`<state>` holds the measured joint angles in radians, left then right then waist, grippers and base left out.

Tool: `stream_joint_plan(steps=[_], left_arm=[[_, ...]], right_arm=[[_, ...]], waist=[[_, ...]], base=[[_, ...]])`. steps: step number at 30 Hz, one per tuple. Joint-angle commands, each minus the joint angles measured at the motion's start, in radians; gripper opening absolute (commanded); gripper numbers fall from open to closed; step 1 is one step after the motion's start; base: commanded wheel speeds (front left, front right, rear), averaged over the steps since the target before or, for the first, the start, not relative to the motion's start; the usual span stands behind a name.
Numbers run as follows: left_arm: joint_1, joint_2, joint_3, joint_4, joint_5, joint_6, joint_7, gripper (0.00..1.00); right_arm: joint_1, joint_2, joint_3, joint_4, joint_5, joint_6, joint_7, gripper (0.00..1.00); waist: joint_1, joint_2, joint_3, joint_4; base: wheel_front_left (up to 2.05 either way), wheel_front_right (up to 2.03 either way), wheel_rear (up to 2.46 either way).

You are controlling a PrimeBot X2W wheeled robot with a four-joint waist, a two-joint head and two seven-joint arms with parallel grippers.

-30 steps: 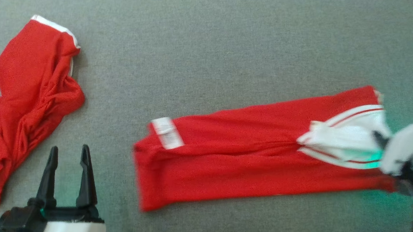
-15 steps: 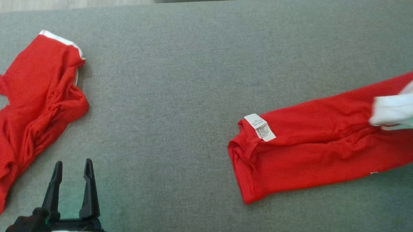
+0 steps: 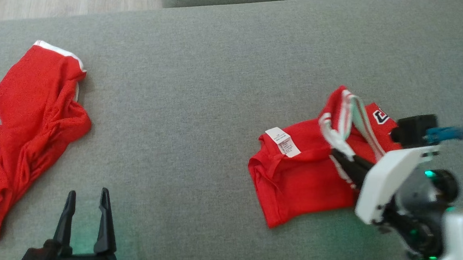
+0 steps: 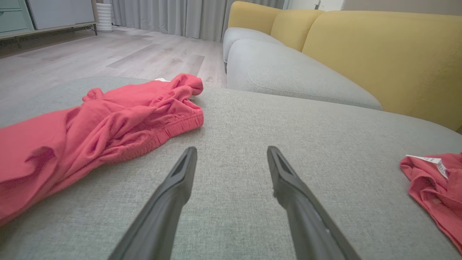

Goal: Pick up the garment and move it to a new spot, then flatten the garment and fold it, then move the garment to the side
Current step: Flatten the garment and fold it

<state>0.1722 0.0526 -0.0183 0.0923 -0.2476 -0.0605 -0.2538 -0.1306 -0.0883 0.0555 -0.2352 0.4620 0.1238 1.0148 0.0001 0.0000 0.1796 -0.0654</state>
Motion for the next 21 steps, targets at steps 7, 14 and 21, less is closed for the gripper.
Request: stream_joint_plan(steps=[7, 14, 21], left_arm=[[-0.016, -0.002, 0.024, -0.006, 0.020, 0.000, -0.008, 1.00], [-0.014, -0.002, 0.023, 0.001, 0.018, -0.001, -0.008, 1.00], [-0.009, -0.002, 0.023, 0.007, 0.020, 0.003, -0.008, 1.00]], right_arm=[[-0.037, 0.035, 0.118, 0.094, -0.032, 0.007, -0.153, 0.00], [-0.066, 0.038, 0.181, 0.193, 0.012, 0.007, -0.264, 0.00], [-0.101, 0.038, 0.238, 0.266, 0.040, 0.007, -0.334, 0.00]], waist=[[-0.0001, 0.0000, 0.005, 0.011], [-0.0001, 0.0000, 0.003, 0.021], [-0.0001, 0.0000, -0.005, 0.022]], base=[[0.00, 0.00, 0.00], [0.00, 0.00, 0.00], [0.00, 0.00, 0.00]])
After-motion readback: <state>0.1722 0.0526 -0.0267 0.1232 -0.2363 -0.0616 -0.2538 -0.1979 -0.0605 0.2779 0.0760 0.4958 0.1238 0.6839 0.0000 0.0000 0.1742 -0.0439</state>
